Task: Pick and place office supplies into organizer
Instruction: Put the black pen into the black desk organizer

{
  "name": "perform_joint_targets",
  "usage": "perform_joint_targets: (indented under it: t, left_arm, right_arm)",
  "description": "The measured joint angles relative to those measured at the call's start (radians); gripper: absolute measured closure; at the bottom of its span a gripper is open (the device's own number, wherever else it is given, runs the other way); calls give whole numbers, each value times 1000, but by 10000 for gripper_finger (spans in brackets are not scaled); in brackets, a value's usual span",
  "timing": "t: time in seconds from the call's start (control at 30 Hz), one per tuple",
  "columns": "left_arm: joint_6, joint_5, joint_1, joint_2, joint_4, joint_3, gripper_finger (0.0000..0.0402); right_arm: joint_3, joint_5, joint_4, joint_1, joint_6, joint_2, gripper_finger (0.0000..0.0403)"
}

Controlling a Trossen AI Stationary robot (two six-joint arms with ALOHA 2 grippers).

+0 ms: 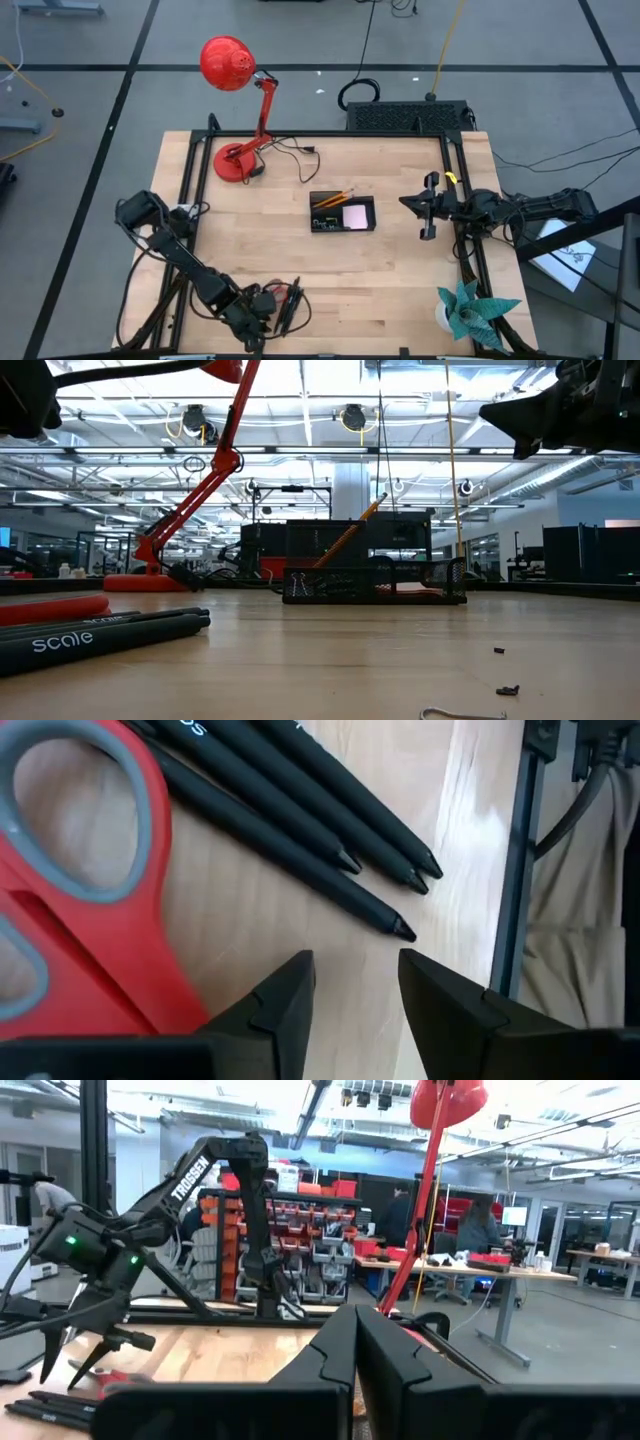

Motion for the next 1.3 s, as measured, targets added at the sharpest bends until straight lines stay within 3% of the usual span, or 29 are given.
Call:
perform_joint_targets:
  t: [0.47,0.73,1.03,1.13,1.3]
  left_arm:
    - [127,-35,85,-2,-145,3,243]
    - [142,-109,146,-3,-218,3,243]
    - [186,-102,185,-32,-262,-2,243]
    - [164,-92,199,-90,-259,-9,243]
    - [-2,-51,242,-148,-307,-8,244]
  right_arm:
    - [0,0,-7,0,21,2,399]
    - [0,0,-30,0,79,2,399]
    - [0,0,-46,0,80,2,399]
    - [0,0,-47,0,80,2,399]
    - [0,0,-49,0,90,3,399]
